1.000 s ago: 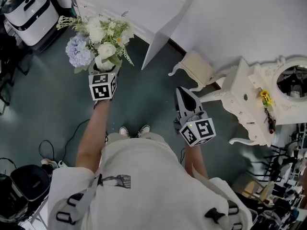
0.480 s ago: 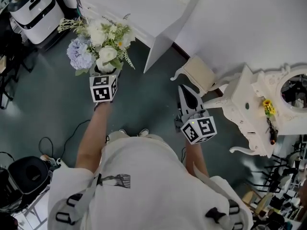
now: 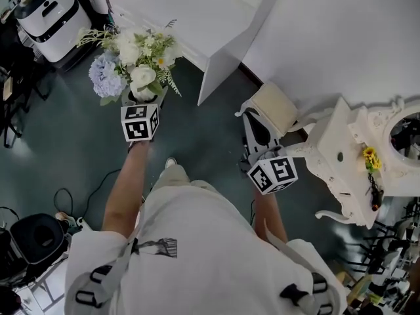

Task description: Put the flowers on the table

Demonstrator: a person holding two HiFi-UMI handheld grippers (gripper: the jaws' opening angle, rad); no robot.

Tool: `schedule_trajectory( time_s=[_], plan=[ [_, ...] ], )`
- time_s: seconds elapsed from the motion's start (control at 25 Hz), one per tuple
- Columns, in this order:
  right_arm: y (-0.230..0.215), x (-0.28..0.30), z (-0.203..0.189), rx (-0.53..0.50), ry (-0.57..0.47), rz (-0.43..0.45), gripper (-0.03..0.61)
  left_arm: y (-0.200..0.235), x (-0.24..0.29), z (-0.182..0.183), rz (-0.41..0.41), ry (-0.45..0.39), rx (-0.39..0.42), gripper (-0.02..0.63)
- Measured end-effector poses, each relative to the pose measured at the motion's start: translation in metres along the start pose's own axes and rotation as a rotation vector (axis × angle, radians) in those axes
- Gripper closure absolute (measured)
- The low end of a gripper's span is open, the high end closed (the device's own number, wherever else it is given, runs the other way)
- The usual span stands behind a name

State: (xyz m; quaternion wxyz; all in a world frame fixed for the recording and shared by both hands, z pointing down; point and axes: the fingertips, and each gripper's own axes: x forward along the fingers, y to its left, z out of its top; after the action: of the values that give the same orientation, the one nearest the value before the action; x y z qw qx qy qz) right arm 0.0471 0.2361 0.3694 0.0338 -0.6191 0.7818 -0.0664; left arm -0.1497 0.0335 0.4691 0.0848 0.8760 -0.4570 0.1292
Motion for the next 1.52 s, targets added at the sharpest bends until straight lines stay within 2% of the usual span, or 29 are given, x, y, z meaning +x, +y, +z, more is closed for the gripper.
schedule_trajectory(
  time_s=[0.16,0.36,0.52,0.72,0.92,1.16,1.28,1.52],
  plan=[
    [-0.023,0.019,-0.004,0.015,0.024,-0.007,0.568,-0.007,0.035,0.006,-0.022,0.011,-0.003,0.218],
    [-0.074,0.057,-0.006,0.013,0.035,-0.055,0.568,-0.019,0.109,0.011,-0.08,0.027,-0.005,0.218],
    [-0.112,0.111,-0.001,0.009,0.051,-0.08,0.568,-0.016,0.174,0.025,-0.123,0.025,-0.001,0.218],
    [-0.164,0.198,0.035,0.043,0.043,-0.095,0.568,-0.02,0.258,0.064,-0.201,0.068,0.016,0.218],
    [-0.165,0.248,0.035,0.036,0.014,-0.096,0.568,-0.007,0.289,0.052,-0.248,0.091,0.036,0.218],
    [-0.206,0.285,0.03,0.069,0.068,-0.115,0.568,-0.013,0.35,0.065,-0.274,0.122,0.044,0.218],
    [-0.226,0.301,0.028,0.075,0.086,-0.101,0.568,-0.021,0.374,0.065,-0.281,0.124,0.034,0.218],
    [-0.26,0.33,0.028,0.055,0.138,-0.015,0.568,-0.04,0.42,0.069,-0.254,0.112,0.026,0.218]
  ],
)
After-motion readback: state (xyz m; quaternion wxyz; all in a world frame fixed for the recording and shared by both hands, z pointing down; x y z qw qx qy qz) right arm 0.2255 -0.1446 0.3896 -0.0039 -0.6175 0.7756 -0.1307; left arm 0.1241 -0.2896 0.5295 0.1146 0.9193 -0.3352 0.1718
